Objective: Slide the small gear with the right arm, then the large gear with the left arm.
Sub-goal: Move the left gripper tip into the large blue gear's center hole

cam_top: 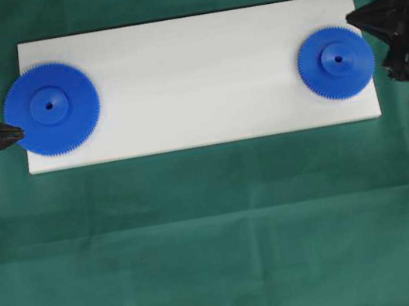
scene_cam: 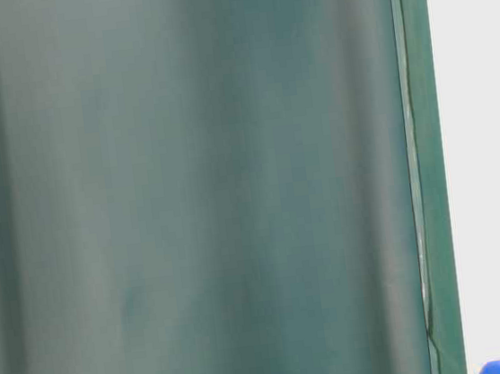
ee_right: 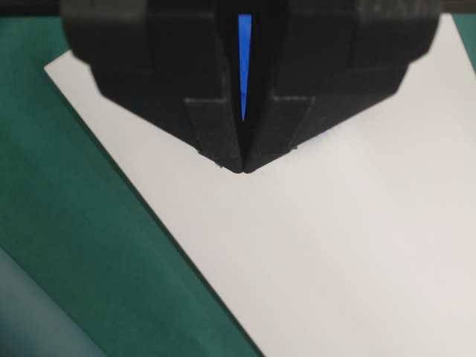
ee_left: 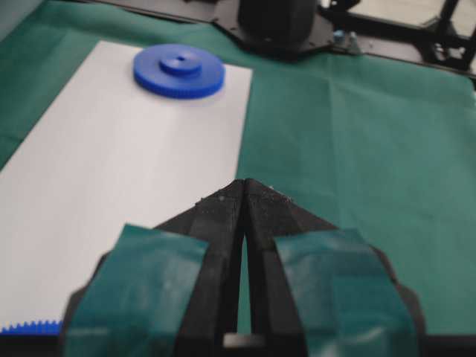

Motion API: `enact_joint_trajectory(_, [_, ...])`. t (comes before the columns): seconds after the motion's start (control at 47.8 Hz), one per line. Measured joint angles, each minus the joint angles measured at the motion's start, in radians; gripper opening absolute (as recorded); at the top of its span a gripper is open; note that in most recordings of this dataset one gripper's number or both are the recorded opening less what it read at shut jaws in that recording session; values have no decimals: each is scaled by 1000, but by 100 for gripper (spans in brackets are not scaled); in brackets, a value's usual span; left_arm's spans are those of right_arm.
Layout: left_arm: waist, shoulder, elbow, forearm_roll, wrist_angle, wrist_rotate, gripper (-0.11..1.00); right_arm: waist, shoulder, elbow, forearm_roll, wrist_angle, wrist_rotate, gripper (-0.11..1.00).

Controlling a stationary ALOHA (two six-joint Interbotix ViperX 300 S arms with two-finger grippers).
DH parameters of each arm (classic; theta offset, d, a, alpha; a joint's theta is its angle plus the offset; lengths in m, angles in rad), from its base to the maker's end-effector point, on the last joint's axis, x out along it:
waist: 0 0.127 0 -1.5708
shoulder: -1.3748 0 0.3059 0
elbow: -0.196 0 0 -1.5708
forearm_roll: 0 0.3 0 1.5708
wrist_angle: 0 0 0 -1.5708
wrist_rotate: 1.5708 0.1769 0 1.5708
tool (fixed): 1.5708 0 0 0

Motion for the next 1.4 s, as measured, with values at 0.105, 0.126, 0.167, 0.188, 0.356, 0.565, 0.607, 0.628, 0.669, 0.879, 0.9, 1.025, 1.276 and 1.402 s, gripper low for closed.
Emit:
enact_joint_trajectory(0.105, [21, 0, 0, 0, 0, 0, 0, 0, -28, 18, 0, -2, 0, 51])
enact_joint_trajectory(0.126, [25, 0, 0, 0, 0, 0, 0, 0, -29, 21, -2, -2, 0, 51])
enact_joint_trajectory(0.167, [31, 2, 0, 0, 0, 0, 0, 0, -32, 25, -2, -2, 0, 51])
enact_joint_trajectory(0.188, [32, 0, 0, 0, 0, 0, 0, 0, -34, 26, 0, -2, 0, 51])
enact_joint_trajectory(0.356, [52, 0, 0, 0, 34, 2, 0, 0, -34, 26, -2, -2, 0, 51])
enact_joint_trajectory(0.565, [115, 0, -2, 0, 192, 0, 0, 0, -35, 26, 0, -2, 0, 51])
enact_joint_trajectory(0.607, [129, 2, -2, 0, 219, 3, 0, 0, -34, 28, 0, -2, 0, 51])
enact_joint_trajectory(0.628, [135, 2, -2, 0, 233, 3, 0, 0, -34, 28, -2, -2, 0, 51])
enact_joint_trajectory(0.669, [146, 0, -2, 0, 261, 3, 0, 0, -34, 28, -2, -2, 0, 51])
enact_joint_trajectory(0.879, [189, 6, -2, 0, 345, 6, 0, 2, -34, 28, -2, -2, 0, 51])
enact_joint_trajectory(0.9, [192, 9, -2, 0, 351, 6, 0, 2, -34, 28, -2, -3, 0, 51])
enact_joint_trajectory(1.025, [199, 48, -2, 2, 359, 9, 0, 3, -34, 28, -2, -9, 0, 51])
enact_joint_trajectory(1.276, [207, 183, -9, 3, 337, 14, 0, 9, -26, 29, -2, -21, 2, 51])
enact_joint_trajectory(1.402, [229, 232, -9, 3, 305, 21, 0, 14, -26, 29, -2, -23, 2, 51])
